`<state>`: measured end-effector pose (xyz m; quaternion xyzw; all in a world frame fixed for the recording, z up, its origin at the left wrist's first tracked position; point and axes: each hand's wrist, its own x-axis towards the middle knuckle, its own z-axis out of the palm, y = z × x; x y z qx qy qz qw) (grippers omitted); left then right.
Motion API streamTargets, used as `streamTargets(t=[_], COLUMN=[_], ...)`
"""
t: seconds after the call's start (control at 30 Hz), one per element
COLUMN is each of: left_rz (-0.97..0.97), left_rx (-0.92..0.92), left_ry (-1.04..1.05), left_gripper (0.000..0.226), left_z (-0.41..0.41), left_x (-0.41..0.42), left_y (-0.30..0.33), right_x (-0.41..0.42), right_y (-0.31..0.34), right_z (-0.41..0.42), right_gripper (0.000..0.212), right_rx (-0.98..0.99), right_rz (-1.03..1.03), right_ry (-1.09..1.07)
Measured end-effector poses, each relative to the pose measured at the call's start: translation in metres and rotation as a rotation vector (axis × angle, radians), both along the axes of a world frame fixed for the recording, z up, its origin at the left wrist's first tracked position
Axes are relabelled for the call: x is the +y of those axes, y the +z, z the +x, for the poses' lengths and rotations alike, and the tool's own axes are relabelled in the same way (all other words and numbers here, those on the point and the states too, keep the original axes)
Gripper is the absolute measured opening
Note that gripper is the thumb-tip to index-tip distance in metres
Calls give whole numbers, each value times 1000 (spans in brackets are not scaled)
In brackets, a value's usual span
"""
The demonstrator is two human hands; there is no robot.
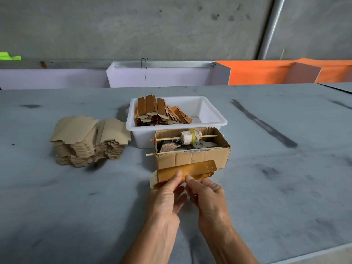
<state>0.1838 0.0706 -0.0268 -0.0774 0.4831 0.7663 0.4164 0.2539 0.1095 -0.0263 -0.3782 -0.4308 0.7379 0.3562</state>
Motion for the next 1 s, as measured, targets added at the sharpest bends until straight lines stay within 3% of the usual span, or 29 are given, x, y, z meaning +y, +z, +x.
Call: streamTargets(t=[0.17, 0.37, 0.57, 0.73, 1.0], left_rz=[-12, -29, 32, 51, -4], left_rx=[38, 71, 167, 255, 380], left_ry=[59, 58, 75, 129, 181], left_gripper=[13, 14, 23, 12, 13], left_z=[1, -2, -16, -22, -41], left_x=[-4, -5, -14, -8, 11], left_y=[-1, 4, 11, 28, 49], right_x=[4, 11, 23, 22, 44], right_y=[3, 11, 23, 41, 70], right_z=[-1, -6, -6, -21, -52], right_gripper=[29, 42, 23, 22, 17], right_rx=[-21, -41, -105, -41, -195], right_rz=[5, -23, 71, 85, 249], right_ry=[-22, -16, 39, 95, 92])
